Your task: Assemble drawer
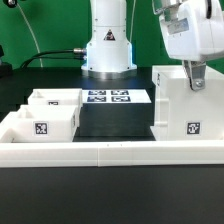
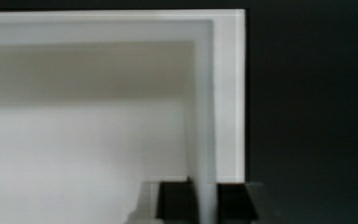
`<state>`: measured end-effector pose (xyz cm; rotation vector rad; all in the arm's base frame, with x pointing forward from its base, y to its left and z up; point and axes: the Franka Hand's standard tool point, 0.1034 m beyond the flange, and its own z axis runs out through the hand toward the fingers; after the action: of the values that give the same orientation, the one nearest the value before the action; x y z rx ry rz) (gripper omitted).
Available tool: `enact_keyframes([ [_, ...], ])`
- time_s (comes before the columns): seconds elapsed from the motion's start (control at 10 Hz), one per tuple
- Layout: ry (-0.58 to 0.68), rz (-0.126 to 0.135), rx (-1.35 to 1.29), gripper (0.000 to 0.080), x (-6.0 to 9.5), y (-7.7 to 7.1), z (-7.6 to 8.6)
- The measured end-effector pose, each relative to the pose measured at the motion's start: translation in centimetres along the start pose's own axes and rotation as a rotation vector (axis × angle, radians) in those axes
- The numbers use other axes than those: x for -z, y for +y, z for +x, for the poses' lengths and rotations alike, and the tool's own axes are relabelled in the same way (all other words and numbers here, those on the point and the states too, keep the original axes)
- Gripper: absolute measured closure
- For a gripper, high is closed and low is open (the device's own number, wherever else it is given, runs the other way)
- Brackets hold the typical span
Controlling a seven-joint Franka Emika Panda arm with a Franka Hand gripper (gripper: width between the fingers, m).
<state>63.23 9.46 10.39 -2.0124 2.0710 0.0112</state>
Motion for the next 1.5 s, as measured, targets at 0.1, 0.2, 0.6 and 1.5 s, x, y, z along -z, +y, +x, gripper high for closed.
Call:
enact_keyframes([
  [0.1,0.003,0.004,0.002,0.0755,-0.1,-0.4,0.0],
  [0.2,0.003,-0.002,0.001,0.0755,-0.1,-0.8,0.0],
  [0.6,0.003,-0.002,0.015,0.0485,-0.2,-0.8,-0.1],
  [1.5,-0.015,0.013,0.267,0.0150,2.8,-0.4,0.3],
])
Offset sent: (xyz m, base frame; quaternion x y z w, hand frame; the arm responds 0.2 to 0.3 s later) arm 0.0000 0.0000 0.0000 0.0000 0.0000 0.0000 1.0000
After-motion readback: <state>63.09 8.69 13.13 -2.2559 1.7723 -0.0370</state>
